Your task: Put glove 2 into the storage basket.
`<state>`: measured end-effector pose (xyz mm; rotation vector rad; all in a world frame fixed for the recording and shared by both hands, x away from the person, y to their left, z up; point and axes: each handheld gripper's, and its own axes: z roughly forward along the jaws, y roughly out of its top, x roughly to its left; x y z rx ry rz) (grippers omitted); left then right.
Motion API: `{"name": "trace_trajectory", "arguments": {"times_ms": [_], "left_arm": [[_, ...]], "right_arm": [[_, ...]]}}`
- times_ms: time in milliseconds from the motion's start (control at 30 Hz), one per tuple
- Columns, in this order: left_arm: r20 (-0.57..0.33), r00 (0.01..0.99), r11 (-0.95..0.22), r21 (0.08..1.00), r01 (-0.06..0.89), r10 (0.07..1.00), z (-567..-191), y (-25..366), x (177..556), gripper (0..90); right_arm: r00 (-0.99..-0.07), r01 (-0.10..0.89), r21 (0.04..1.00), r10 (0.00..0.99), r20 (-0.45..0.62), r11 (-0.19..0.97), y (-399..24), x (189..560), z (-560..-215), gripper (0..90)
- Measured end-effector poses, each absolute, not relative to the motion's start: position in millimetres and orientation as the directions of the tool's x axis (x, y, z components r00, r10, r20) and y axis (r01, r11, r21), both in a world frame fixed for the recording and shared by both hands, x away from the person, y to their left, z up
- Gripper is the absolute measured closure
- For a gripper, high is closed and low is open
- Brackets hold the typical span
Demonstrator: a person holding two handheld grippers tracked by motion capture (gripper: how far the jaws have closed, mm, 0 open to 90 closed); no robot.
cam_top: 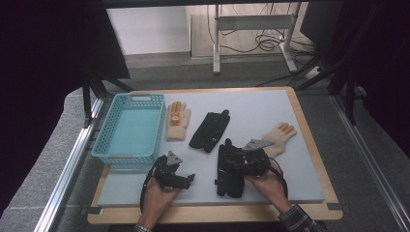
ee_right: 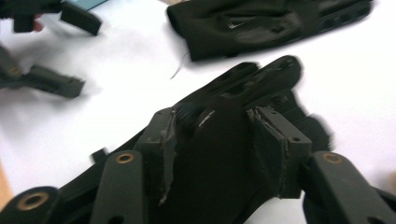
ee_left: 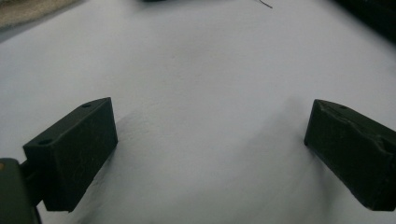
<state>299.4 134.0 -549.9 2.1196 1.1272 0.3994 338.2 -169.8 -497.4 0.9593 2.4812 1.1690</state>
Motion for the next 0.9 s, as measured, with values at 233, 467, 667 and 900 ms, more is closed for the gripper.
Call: {"name": "trace_trajectory", "arguments": {"times_ms": [233,467,667,900], "left_arm": [[-0.047,0.578,-0.387,0.698,0.602,0.815,-549.7,134.4,299.5,2.7],[-0.049,0.578,-0.386,0.698,0.603,0.815,-549.8,134.3,299.5,2.7],[-0.049,0.578,-0.386,0.698,0.603,0.815,-549.8,134.3,299.5,2.7],[-0.047,0.578,-0.387,0.698,0.603,0.814,-549.7,134.5,299.5,2.7]], "right_arm": [[-0.746,0.473,0.755,0.662,0.069,0.455,-168.2,365.8,-488.5,39.9],[-0.720,0.479,0.760,0.692,0.053,0.440,-160.7,396.9,-482.8,37.8],[-0.707,0.504,0.741,0.705,0.059,0.444,-153.2,425.0,-486.2,61.2],[-0.685,0.534,0.718,0.726,0.057,0.447,-130.2,452.6,-502.6,55.9]]}}
